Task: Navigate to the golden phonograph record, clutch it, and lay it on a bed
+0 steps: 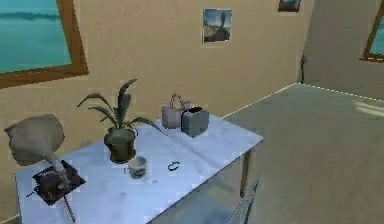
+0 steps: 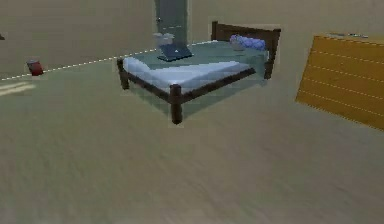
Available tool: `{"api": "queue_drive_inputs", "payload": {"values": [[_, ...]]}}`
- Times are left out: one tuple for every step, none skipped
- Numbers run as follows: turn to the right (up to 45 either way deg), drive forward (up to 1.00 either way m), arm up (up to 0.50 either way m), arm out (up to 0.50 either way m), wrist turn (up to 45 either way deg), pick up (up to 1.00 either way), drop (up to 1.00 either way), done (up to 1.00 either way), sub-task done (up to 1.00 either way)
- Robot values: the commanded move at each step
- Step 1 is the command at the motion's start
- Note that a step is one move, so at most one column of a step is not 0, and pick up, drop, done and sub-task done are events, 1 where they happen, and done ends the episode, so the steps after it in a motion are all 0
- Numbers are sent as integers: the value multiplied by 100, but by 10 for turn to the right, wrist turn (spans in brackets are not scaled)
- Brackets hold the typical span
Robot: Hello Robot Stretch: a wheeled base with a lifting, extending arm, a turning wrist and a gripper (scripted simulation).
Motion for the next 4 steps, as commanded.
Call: {"api": "queue_drive_inputs", "payload": {"values": [[-450, 0, 0, 0, 0, 0, 0, 0, 0], [-450, 0, 0, 0, 0, 0, 0, 0, 0], [-360, 0, 0, 0, 0, 0, 0, 0, 0], [450, 0, 0, 0, 0, 0, 0, 0, 0]]}}
